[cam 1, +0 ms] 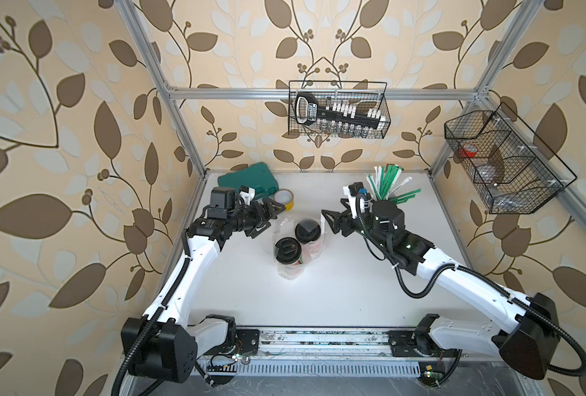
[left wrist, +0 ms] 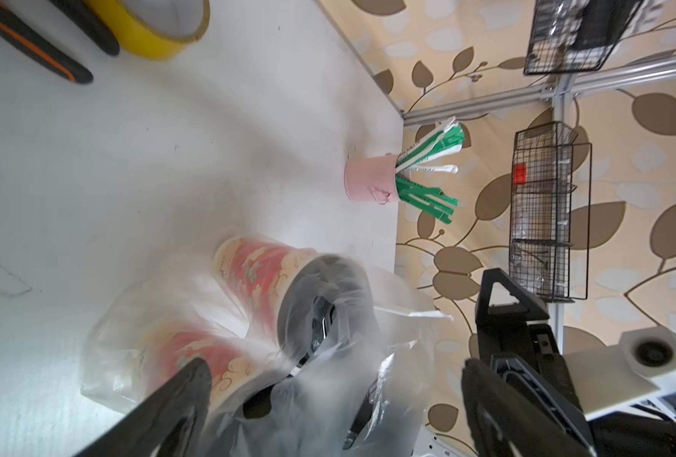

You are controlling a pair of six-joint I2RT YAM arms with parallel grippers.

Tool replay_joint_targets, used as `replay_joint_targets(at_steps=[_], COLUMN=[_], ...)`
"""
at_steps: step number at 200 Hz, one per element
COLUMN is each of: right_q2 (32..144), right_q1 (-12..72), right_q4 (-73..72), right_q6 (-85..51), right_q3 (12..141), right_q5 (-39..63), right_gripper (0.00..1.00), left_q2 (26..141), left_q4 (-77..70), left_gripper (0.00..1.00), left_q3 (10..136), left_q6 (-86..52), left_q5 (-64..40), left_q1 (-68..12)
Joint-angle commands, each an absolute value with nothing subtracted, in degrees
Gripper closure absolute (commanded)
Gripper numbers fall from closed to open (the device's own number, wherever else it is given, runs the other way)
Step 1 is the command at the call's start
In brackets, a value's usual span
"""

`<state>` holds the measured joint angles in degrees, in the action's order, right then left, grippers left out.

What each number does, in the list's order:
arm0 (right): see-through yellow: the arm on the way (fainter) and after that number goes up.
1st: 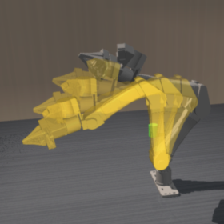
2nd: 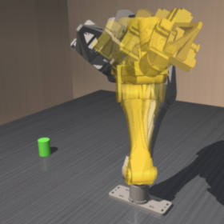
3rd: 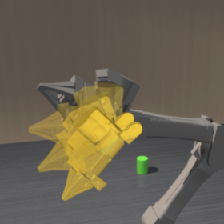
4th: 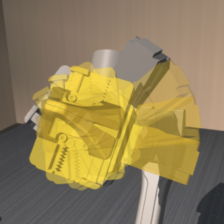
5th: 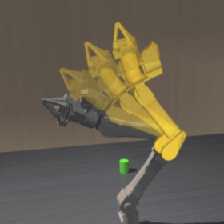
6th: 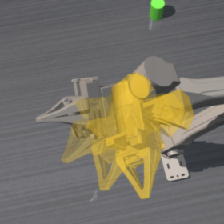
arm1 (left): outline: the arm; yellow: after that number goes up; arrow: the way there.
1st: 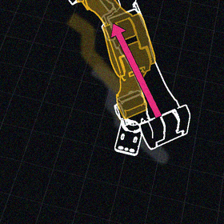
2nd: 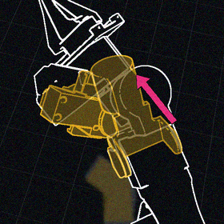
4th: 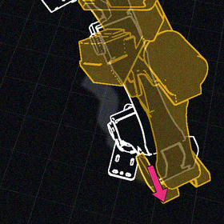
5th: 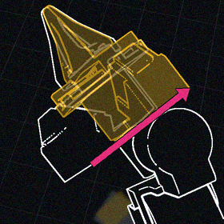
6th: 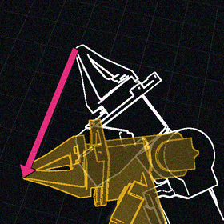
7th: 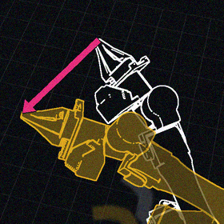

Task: Pack milk tea into plastic carrier bags
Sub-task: Reset both arms

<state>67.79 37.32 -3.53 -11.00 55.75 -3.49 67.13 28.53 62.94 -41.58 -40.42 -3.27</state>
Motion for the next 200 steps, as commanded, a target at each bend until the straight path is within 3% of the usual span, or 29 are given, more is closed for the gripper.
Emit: replay_joint_targets(at_steps=[1, 23, 36, 52, 64, 82, 100, 124, 141, 157, 200], right_q2=[62.7, 59.2, 57.8, 57.1, 57.6, 60.0, 62.6, 66.2, 71.2, 77.5, 83.6], right_q1=[31.9, 21.9, 15.4, 6.2, -1.2, -7.9, -8.1, -2.2, -1.4, -1.5, 0.6], right_q4=[-0.7, 1.7, 2.9, 3.3, 1.9, -5.6, -13.0, -29.8, -40.6, -53.5, -59.4], right_q6=[-12.7, -16.2, -18.0, -20.9, -22.2, -22.7, -24.7, -19.6, -17.3, -14.7, -7.0], right_q3=[56.5, 53.9, 51.0, 45.5, 40.7, 33.2, 28.6, 21.5, 17.6, 14.5, 15.6], right_q5=[-8.8, -11.9, -18.2, -25.1, -25.2, -22.4, -21.8, -30.7, -31.7, -29.8, -17.3], right_gripper=[0.09, 0.01, 0.01, 0.01, 0.00, 0.00, 0.00, 0.00, 0.00, 0.00, 0.01], left_q2=[64.7, 62.3, 60.0, 55.4, 50.9, 47.2, 52.2, 68.0, 75.9, 79.3, 82.1], left_q4=[30.8, 36.9, 40.8, 40.8, 30.4, 8.0, -6.7, -8.3, -14.2, -25.7, -19.9], left_gripper=[0.01, 0.01, 0.01, 0.01, 0.01, 0.01, 0.01, 0.01, 0.01, 0.01, 0.01], left_q3=[66.6, 68.6, 67.4, 60.2, 49.2, 33.3, 26.1, 31.1, 31.3, 27.9, 32.1], left_q6=[-40.4, -39.7, -41.2, -44.2, -38.8, -28.7, -20.2, -10.1, -4.9, -2.9, -1.7], left_q5=[-34.1, -15.2, 2.5, 22.6, 30.2, 32.2, 31.6, 28.7, 25.1, 17.7, 7.8], left_q1=[-0.6, -0.4, -0.5, -0.5, -0.6, -0.7, -0.7, -0.7, -0.5, 0.2, 3.7])
